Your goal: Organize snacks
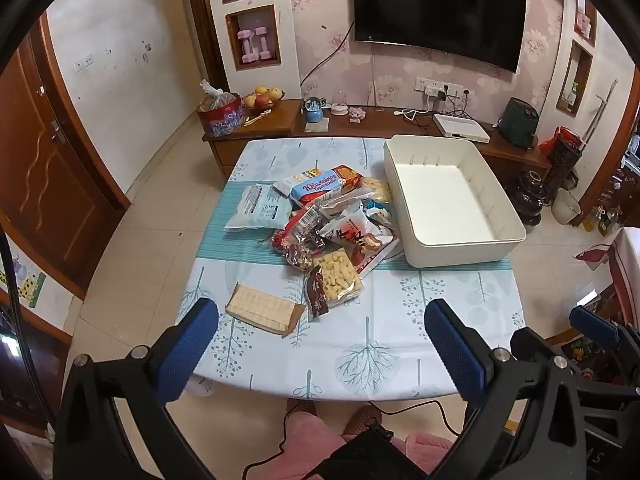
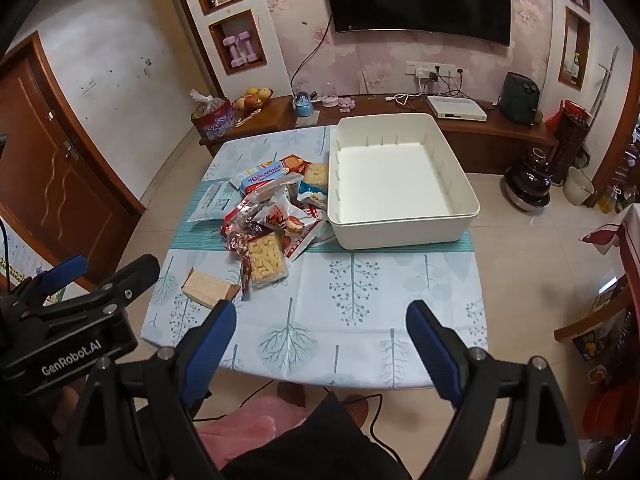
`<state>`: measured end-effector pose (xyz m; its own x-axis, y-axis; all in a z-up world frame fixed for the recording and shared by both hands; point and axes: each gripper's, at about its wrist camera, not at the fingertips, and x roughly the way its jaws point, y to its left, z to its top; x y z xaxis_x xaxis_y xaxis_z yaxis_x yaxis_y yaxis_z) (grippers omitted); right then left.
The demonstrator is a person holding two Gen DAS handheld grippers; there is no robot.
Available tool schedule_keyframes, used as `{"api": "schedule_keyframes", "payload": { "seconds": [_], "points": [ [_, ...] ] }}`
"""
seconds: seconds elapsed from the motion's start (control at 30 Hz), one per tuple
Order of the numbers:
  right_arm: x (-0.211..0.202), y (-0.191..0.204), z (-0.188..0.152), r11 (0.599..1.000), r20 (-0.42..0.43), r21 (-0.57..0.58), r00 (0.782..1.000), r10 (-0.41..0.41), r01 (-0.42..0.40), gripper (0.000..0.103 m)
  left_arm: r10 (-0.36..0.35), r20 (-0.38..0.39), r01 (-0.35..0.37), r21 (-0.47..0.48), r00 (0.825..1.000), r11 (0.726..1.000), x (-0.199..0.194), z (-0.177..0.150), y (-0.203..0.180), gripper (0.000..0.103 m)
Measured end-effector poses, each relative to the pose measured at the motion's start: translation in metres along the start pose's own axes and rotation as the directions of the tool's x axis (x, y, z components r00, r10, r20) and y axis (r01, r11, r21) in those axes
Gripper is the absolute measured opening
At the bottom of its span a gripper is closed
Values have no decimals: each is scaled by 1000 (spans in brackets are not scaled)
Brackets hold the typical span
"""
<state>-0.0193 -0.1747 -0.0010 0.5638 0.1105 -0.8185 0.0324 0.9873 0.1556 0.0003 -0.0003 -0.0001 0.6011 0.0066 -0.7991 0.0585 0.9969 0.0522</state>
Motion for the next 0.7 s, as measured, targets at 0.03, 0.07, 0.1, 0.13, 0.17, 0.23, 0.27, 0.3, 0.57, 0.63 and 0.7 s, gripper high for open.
{"api": "schedule_keyframes", "payload": {
  "seconds": [0.03,0.07,0.1,0.13,0.17,0.23,0.27,0.3,0.57,0.63,0.7],
  "points": [
    [0,0,0,1000,0,-2,1000,-4,4,88,1,1,-1,0,1000,1000,0,0,0,102],
    [0,0,0,1000,0,-2,1000,-4,4,88,1,1,-1,0,1000,1000,1,1,-1,102],
    [0,0,0,1000,0,-2,1000,-4,4,88,-2,6,2,-2,1000,1000,0,0,0,102],
    [0,0,0,1000,1,-2,1000,-4,4,88,-2,6,2,-2,1000,1000,0,0,0,102],
    [0,0,0,1000,1,-2,1000,-4,4,88,-2,5,2,-2,1000,1000,0,0,0,102],
    [0,-1,0,1000,0,-2,1000,-4,4,88,-2,10,2,0,1000,1000,0,0,0,102],
    [0,-1,0,1000,0,-1,1000,-3,3,88,-4,10,4,0,1000,1000,0,0,0,102],
    [0,-1,0,1000,1,-2,1000,-4,4,88,-5,10,5,1,1000,1000,0,0,0,102],
    [1,-4,1,1000,3,-1,1000,-4,4,88,-1,15,1,2,1000,1000,-1,0,0,102],
    [1,-4,1,1000,3,-1,1000,-4,4,88,-2,16,2,1,1000,1000,-1,0,1,102],
    [1,-5,2,1000,3,-1,1000,-4,4,88,0,18,0,2,1000,1000,-1,0,0,102]
  ]
}}
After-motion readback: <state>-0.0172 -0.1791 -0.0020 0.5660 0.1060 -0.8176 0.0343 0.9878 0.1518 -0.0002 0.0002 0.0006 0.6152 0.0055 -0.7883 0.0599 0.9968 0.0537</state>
